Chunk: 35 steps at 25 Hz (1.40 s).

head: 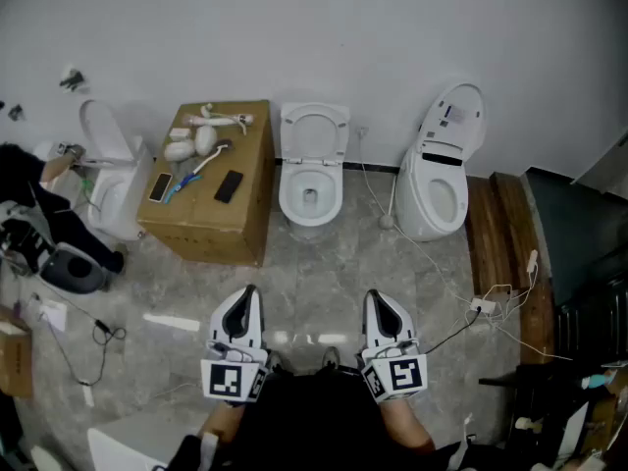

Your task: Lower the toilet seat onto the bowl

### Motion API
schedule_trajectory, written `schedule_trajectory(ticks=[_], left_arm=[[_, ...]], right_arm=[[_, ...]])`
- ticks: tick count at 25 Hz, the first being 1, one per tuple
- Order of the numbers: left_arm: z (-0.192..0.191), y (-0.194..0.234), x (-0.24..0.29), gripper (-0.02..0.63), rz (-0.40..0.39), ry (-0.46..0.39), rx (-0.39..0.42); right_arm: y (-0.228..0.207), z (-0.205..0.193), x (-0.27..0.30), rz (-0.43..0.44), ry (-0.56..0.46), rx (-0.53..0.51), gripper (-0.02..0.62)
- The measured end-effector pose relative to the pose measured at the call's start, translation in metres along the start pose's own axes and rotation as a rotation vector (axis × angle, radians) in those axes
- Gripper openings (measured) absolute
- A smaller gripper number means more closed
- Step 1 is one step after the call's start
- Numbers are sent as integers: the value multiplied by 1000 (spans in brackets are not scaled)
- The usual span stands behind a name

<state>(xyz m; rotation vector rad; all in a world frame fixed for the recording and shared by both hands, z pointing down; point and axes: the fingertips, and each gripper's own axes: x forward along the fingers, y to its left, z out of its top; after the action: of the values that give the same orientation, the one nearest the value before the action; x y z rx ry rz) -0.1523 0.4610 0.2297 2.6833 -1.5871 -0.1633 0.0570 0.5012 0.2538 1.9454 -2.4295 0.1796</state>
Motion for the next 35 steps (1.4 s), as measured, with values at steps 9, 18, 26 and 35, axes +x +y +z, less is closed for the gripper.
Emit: schedule_trajectory(ticks=[9,18,26,35], left_arm=[[-3,8,-2,23,-13,-15,-7],[-7,24,-4,185,-46,33,-9],[-15,59,-15,184,-121,52,-9],[-38,84,22,184,-152,84,-4]], right_arm=[[14,-4,6,22,4,-4,20],[32,1,16,3,-22,-14,178],[67,-5,40,-54,-10,-12,181],[53,-4,87,-94,-9,-18,187]])
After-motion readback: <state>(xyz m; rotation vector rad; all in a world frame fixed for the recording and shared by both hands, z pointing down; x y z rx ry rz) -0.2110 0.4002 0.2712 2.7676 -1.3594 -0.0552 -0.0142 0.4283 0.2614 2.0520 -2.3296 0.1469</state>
